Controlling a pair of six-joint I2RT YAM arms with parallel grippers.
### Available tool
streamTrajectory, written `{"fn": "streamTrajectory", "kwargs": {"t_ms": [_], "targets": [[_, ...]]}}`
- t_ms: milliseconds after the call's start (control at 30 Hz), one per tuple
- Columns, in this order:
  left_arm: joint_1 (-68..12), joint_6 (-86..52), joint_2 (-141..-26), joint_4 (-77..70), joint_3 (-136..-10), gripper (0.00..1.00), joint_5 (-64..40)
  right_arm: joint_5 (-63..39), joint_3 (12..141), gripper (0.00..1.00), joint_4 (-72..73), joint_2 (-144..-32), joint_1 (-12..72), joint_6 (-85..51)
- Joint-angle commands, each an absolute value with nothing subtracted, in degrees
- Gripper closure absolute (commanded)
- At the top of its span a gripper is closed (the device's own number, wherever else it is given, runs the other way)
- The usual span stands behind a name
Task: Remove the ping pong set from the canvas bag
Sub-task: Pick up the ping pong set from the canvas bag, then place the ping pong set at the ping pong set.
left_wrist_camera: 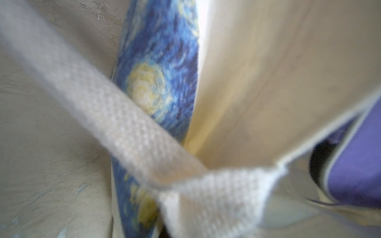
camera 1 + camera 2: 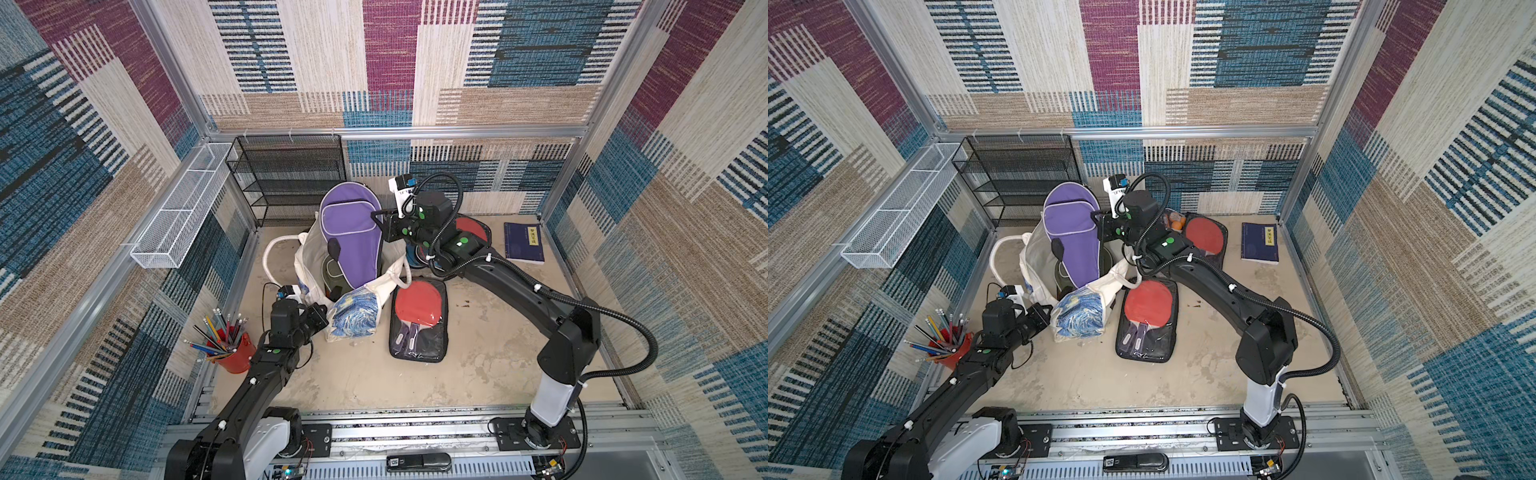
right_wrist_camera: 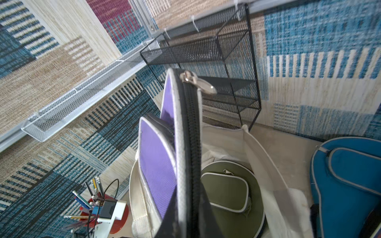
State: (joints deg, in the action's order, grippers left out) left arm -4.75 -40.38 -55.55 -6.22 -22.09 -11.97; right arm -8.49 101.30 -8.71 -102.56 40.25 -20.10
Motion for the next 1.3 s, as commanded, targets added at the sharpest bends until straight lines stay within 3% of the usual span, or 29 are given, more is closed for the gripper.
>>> {"fn": "streamTrajectory", "kwargs": {"t_ms": [0, 567, 1267], "targets": [[-4.66, -41.17, -55.79, -3.80, -22.72, 1.00, -9.50, -8.84, 101.23, 1.00, -4.57, -100.36, 39.94, -21.27], [-4.60, -40.61, -57.22, -3.53, -25.50, 1.00, -7.42, -10.97, 96.54, 1.00, -6.93, -87.77, 34.97, -25.43], [-4.47, -39.92, -56.87, -0.46, -29.29, 1.00, -3.96, -28.68, 64.32, 1.00, -15.96, -62.24, 13.18, -37.54]]}}
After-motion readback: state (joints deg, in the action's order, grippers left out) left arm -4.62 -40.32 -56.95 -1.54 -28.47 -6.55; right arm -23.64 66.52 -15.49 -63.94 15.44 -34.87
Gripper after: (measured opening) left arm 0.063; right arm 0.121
